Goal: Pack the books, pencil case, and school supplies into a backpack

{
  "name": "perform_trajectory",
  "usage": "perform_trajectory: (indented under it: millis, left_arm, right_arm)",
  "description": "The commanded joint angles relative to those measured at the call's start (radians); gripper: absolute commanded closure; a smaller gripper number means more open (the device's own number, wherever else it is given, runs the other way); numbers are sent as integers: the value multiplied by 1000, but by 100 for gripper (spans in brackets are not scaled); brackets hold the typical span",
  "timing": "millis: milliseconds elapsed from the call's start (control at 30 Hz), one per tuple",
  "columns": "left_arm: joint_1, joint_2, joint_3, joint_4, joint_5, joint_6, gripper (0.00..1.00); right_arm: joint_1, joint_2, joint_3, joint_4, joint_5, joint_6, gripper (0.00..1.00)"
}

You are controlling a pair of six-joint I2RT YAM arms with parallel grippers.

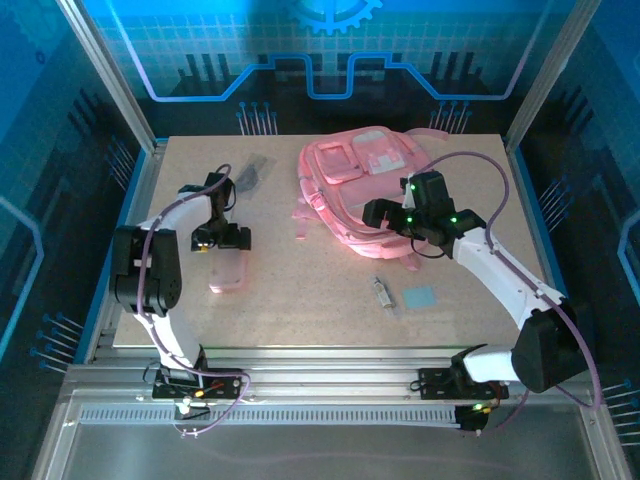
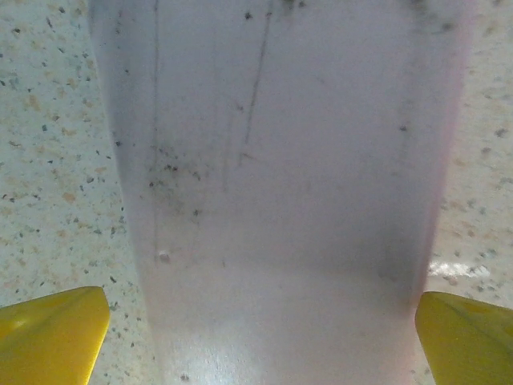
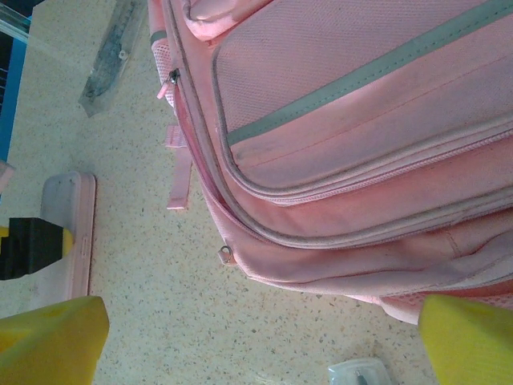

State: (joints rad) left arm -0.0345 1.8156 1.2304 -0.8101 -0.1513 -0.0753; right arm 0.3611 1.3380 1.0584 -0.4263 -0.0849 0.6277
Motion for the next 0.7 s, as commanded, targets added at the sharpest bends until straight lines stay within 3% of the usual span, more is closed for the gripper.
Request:
perform_trajectory:
  millis: [0, 367, 667]
  left_arm:
    - [11, 44, -12, 7, 10, 15, 1]
    - [10, 83, -9, 17, 71, 8, 1]
    - [11, 74, 2, 6, 80, 0, 23]
  right_arm:
    - [15, -12, -5, 19, 19, 6, 0]
    - [15, -31, -17, 29, 34, 10, 0]
    - [15, -36, -17, 29, 32, 10, 0]
